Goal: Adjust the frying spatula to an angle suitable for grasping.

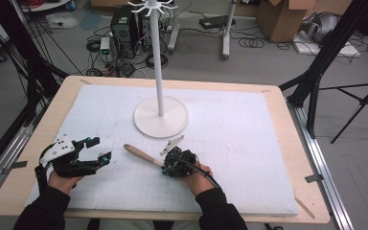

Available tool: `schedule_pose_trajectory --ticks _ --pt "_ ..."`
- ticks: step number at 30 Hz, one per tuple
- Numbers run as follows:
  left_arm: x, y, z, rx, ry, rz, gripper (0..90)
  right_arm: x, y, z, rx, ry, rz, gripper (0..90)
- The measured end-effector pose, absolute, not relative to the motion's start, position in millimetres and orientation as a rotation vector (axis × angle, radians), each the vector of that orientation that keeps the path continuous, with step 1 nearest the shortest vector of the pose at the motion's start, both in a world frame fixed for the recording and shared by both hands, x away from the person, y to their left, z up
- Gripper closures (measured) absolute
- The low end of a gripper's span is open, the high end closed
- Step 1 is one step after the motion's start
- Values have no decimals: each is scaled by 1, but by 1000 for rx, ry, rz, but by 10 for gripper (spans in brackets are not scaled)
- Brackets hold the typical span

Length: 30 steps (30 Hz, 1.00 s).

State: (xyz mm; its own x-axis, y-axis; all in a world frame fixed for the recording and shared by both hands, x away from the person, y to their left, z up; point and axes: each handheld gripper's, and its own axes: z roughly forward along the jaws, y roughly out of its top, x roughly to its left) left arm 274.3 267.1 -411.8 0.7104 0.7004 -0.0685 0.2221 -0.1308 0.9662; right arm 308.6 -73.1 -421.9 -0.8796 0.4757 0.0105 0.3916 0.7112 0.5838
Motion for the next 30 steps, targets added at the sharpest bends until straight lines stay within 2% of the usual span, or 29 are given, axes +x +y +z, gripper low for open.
schedule_pose_trajectory --ticks 21,30 --pt "275 266 -412 1701 752 486 258 298 -122 -423 919 2626 867 778" --pt "275 265 -413 1700 756 485 262 295 -130 -424 963 2605 876 777"
